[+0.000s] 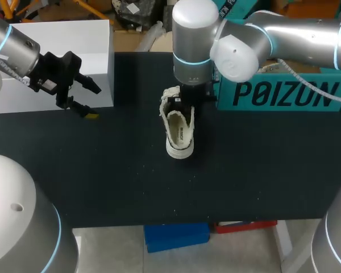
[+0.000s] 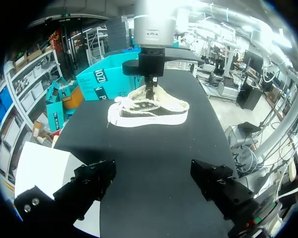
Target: Take the shoe out of the shoebox, open the shoe tongue, remove and reinsert the insole, then place the shoe into the shoebox
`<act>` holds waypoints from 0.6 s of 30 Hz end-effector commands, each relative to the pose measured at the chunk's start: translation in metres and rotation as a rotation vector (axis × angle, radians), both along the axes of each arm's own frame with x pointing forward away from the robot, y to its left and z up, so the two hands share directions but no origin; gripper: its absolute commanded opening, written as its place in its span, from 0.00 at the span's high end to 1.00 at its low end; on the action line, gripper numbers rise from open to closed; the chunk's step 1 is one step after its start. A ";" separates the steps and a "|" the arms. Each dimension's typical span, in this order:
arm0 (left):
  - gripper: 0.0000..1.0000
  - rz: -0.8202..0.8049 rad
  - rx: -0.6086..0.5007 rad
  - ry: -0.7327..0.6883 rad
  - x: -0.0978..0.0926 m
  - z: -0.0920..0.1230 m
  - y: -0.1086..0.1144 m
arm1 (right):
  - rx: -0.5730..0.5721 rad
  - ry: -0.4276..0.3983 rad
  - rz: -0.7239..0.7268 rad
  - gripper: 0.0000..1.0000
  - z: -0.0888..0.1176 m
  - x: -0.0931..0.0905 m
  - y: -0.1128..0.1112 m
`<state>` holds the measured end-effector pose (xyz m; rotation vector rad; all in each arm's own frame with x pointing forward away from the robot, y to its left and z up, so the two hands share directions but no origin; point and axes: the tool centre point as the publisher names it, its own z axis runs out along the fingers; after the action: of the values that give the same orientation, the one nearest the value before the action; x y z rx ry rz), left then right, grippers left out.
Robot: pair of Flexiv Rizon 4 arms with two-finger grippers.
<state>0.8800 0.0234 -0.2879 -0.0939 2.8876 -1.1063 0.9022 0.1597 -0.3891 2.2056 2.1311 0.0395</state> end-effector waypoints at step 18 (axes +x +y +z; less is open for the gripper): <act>0.00 0.001 0.000 -0.004 0.000 -0.001 0.000 | -0.056 -0.094 0.884 1.00 0.255 -0.001 -0.071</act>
<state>0.8800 0.0234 -0.2879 -0.0939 2.8875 -1.1065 0.9084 0.1100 -0.2223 1.7579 2.3874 0.0725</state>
